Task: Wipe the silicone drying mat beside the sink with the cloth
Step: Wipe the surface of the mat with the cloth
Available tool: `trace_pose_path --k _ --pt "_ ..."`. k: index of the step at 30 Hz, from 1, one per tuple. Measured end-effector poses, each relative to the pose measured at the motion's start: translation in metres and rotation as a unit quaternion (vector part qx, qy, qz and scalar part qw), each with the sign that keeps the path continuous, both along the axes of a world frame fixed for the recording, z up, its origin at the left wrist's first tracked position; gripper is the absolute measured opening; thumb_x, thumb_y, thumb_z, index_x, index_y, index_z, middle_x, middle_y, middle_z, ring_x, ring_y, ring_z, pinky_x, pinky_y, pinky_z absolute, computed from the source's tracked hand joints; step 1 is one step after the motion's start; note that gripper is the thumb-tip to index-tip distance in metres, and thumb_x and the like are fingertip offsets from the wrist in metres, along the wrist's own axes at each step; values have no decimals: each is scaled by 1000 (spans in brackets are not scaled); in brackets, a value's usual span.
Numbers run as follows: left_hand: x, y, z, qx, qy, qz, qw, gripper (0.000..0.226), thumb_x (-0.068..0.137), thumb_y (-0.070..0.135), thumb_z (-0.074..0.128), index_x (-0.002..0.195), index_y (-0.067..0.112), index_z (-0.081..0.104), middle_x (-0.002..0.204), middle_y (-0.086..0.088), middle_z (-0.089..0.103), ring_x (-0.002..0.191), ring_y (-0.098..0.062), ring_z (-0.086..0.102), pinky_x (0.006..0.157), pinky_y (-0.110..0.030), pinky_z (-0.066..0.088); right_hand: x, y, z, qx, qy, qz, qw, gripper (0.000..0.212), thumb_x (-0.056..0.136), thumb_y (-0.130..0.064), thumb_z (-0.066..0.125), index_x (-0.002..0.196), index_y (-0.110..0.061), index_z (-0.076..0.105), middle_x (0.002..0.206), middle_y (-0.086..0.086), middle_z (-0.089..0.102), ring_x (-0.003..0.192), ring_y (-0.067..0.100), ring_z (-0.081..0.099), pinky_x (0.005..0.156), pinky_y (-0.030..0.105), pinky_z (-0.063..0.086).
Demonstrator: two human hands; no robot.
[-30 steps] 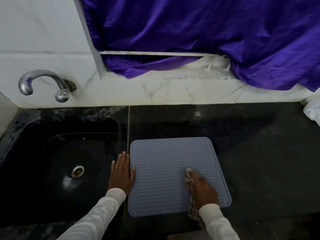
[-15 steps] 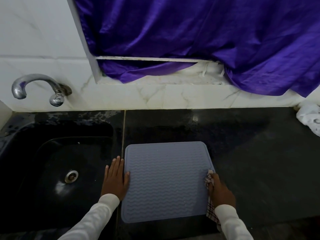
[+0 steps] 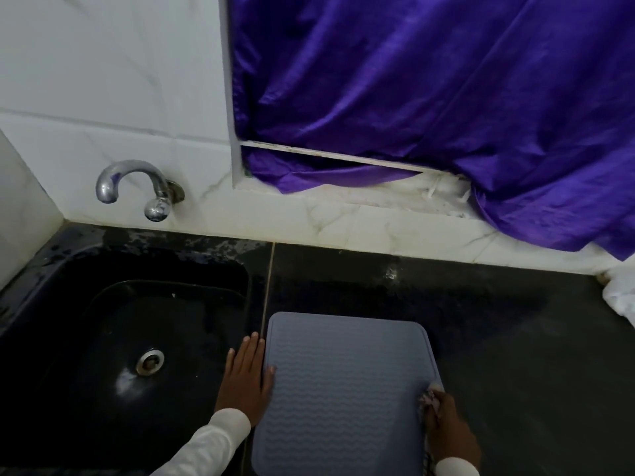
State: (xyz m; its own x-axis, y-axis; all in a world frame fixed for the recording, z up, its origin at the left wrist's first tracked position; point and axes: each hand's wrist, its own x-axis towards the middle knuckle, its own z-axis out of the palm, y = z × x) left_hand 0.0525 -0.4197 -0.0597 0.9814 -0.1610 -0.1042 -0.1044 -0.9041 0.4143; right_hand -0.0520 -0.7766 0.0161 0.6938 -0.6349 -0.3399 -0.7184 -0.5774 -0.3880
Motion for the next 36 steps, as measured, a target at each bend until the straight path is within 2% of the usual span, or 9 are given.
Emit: trace_pose_path --k 8,14,17,20,22,24,26,29,36 --pt "1 2 -7 6 -27 -1 1000 66 97 53 13 152 16 10 158 4 0 145 -10 -10 115 -33 -16 42 153 31 97 -88 187 973 34 94 -42 50 127 -44 45 103 -17 61 99 12 64 75 20 42" --pt "5 6 -11 32 1 -23 999 66 99 47 10 144 7 37 152 -10 33 142 -20 16 118 -37 -6 57 244 -21 12 98 328 940 62 101 -42 33 153 -22 8 147 14 40 122 28 53 97 39 44" --pt "5 5 -10 32 -12 -22 999 63 99 45 14 142 5 40 151 -12 35 141 -22 19 118 -38 -3 49 236 -30 -122 27 369 921 71 77 -35 72 139 -14 41 93 17 70 62 22 69 48 34 53" --pt "5 3 -10 40 -9 -18 999 61 96 46 27 142 9 39 151 -9 34 141 -18 17 116 -37 -4 45 224 -37 -156 -26 389 908 52 72 -39 50 123 -30 52 59 4 64 27 16 49 23 24 33" --pt "6 4 -11 44 -10 -8 999 61 95 48 32 143 11 39 151 -7 34 141 -16 14 116 -36 -7 40 222 -24 -158 -6 381 911 55 77 -42 40 131 -35 40 71 6 67 36 22 57 29 32 42" --pt "6 4 -12 46 -14 -7 999 61 95 49 33 143 11 37 152 -6 33 141 -15 12 116 -34 -9 45 213 -22 -166 3 330 929 60 90 -45 37 147 -42 18 104 12 64 70 32 69 58 43 55" --pt "5 3 -14 37 -15 -10 999 62 96 49 31 145 12 34 154 -6 28 142 -13 8 116 -33 -11 43 202 -22 -160 12 327 931 64 93 -50 32 147 -49 -1 118 12 58 86 35 68 72 47 55" --pt "3 4 -14 27 -29 -12 999 63 97 50 26 148 13 26 156 -3 20 143 -12 4 116 -32 -12 41 194 -16 -92 108 318 938 54 97 -51 21 147 -51 -1 140 9 43 114 30 58 93 42 47" --pt "3 3 -11 39 -17 -15 999 61 97 46 28 145 8 32 153 -9 29 143 -16 11 117 -35 -9 30 138 -14 -77 112 281 950 53 102 -43 23 144 -54 -5 145 9 39 120 29 54 99 42 42"
